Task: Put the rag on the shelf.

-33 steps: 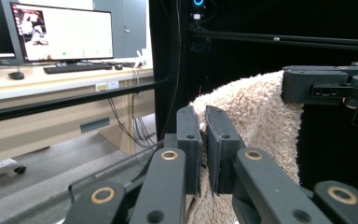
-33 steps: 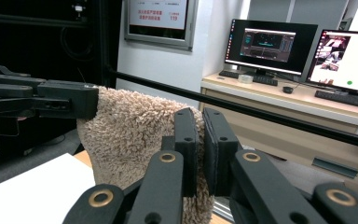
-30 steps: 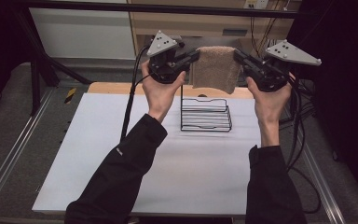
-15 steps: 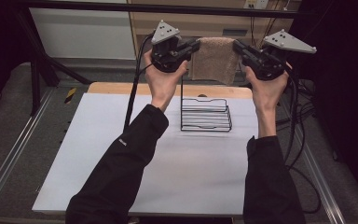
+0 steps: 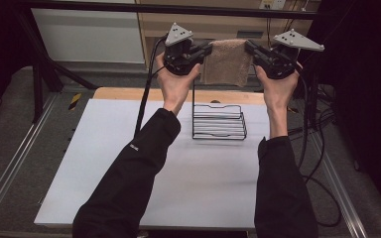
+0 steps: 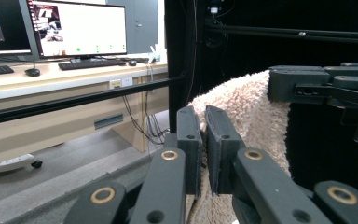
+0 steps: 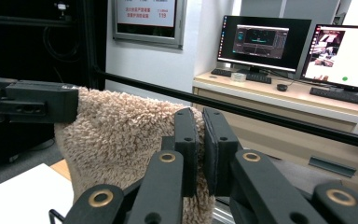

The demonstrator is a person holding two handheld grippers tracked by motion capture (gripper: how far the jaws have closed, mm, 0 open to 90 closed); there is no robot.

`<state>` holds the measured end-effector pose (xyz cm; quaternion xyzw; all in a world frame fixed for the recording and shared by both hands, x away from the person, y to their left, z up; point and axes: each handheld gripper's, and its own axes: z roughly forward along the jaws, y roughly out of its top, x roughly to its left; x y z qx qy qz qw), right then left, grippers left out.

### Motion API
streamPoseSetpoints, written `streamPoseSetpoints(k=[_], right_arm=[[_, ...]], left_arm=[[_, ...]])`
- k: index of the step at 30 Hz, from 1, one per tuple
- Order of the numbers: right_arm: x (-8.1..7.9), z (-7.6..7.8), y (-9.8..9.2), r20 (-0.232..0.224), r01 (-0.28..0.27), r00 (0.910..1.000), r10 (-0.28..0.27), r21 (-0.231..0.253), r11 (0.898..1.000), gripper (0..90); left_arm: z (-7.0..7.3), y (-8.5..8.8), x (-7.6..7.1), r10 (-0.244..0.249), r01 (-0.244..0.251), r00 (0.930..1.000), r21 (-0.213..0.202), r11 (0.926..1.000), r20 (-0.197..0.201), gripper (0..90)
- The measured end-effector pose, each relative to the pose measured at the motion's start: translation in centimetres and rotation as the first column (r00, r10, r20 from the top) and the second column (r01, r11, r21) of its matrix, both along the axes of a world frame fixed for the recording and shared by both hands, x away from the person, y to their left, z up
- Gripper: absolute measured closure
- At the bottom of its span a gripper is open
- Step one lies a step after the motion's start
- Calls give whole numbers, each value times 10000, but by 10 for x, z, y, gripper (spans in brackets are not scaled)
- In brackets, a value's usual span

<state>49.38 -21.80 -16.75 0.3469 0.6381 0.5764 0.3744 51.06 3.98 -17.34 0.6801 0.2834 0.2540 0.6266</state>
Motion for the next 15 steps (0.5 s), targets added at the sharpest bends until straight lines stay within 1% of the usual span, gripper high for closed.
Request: streamPoseSetpoints(k=[1, 5, 8, 10, 11, 13, 15], right_arm=[[2, -1, 0, 2, 6, 10000, -6, 17, 10000, 852], [7, -2, 2, -12, 11, 10000, -11, -133, 9999, 852], [11, -3, 4, 17, 30, 10000, -30, -269, 9996, 851], [14, -3, 6, 6, 28, 10000, -28, -330, 9995, 852], [15, -3, 6, 10, 32, 10000, -32, -383, 9993, 851], [17, -5, 7, -18, 37, 10000, -38, -512, 9987, 851], [19, -8, 7, -109, 47, 9999, -53, -498, 9987, 851]], left_arm=[[0, 0, 1, 91, -92, 9999, 76, 9999, 96, 846], [-3, 1, 5, 155, -156, 9999, 102, 9998, 63, 846], [-5, 2, 8, 210, -212, 9997, 224, 9995, 117, 846], [-6, 3, 10, 246, -248, 9996, 181, 9995, 106, 846], [-7, 4, 11, 271, -274, 9996, 247, 9993, 120, 846], [-9, 4, 12, 256, -258, 9997, 254, 9993, 61, 846], [-12, 4, 12, 204, -205, 9998, 278, 9994, 23, 846]])
